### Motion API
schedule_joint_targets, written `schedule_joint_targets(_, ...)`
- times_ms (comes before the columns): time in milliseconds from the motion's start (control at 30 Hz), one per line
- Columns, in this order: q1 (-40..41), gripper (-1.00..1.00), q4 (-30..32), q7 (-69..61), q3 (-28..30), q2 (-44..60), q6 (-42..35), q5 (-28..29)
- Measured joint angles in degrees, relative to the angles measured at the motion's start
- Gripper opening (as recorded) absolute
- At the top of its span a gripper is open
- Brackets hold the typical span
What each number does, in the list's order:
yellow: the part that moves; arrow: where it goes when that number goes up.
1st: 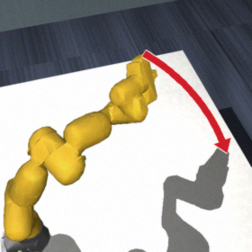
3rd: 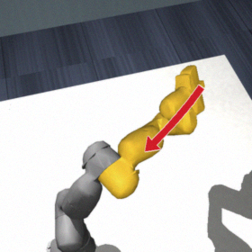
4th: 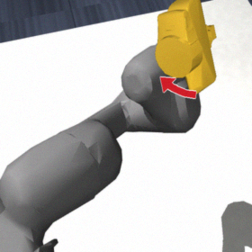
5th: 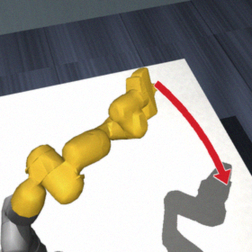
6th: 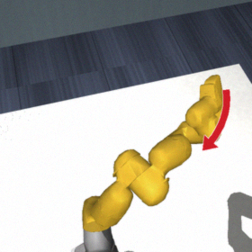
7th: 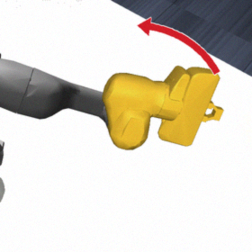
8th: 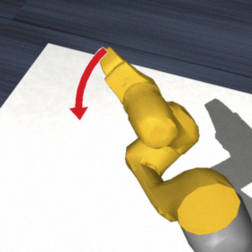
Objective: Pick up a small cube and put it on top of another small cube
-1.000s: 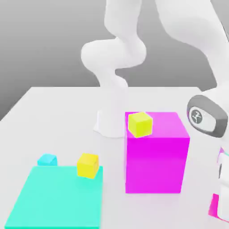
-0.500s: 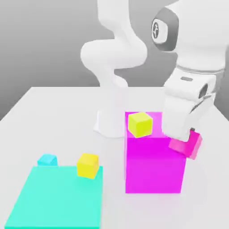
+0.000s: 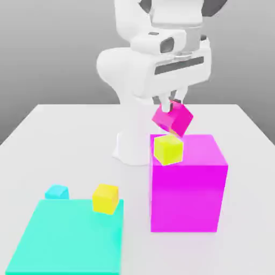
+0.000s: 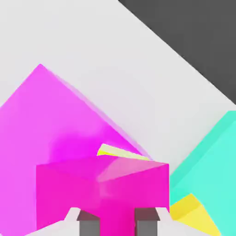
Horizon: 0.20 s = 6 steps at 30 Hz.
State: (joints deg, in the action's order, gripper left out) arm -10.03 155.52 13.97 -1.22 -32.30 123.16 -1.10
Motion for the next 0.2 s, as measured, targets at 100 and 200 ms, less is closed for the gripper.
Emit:
schedule_joint_targets(100, 0.0, 1.00, 0.0, 0.0, 0.0, 0.0, 0.0, 0.0)
schedule_joint_targets(200, 0.1, 1.00, 0.7, 0.1, -0.1, 0.4, 1.1, 0.1)
